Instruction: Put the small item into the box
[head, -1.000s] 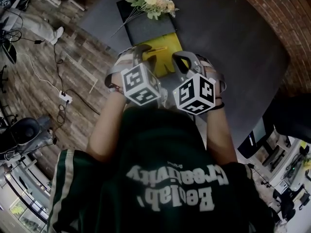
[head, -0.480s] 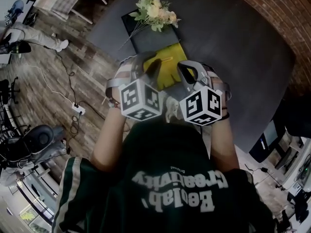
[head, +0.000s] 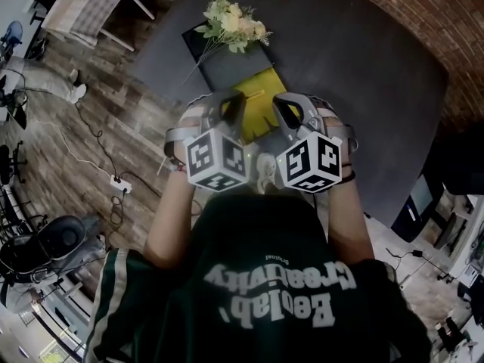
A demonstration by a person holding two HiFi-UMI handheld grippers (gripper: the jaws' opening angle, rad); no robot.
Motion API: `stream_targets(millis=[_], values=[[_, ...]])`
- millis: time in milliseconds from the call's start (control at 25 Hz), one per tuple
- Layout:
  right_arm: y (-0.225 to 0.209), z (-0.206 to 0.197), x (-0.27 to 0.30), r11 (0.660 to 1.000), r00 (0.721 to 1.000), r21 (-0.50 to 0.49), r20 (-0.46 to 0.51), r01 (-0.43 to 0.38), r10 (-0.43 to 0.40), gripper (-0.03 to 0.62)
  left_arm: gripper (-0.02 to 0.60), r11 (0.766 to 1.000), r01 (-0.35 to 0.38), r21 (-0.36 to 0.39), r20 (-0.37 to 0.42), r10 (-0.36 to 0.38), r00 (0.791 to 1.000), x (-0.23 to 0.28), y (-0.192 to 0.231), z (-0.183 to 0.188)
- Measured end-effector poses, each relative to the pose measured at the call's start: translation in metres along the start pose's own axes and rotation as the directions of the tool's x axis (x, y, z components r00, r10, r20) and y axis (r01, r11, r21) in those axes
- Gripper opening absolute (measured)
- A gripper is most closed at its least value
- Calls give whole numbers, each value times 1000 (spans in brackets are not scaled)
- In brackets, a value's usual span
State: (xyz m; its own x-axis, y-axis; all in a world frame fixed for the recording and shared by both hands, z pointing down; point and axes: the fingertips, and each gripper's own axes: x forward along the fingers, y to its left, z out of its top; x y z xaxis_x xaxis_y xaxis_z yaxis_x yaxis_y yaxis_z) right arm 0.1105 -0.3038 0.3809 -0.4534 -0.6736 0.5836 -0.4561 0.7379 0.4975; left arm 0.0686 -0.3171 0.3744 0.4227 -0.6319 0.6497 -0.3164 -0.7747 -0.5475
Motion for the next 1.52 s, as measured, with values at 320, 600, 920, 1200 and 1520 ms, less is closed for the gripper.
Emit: stream_targets(millis=[320,600,920,1200,1520], values=[[24,29,-9,997,995,18,-67,71,-70,6,2,1000,8,21,65,-10,998,-46,1,-21],[78,67,-34,989,985,51,-111,140,-134,6,2,998,32,61,119,-39,992,-108,-22,-53],[124,109,-83,933,940,119,-74,339,-332,5,2,994,76,82,163,-88,983,-161,-61,-91],[179,114,-110,926,932,133,-139,354,-336,6,2,989,107,103,189,-125,974,-199,-95,-106],[203,121,-137,915,918,124,-161,383,-362,5,2,986,107,125,225,-133,965,-226,-112,-100]])
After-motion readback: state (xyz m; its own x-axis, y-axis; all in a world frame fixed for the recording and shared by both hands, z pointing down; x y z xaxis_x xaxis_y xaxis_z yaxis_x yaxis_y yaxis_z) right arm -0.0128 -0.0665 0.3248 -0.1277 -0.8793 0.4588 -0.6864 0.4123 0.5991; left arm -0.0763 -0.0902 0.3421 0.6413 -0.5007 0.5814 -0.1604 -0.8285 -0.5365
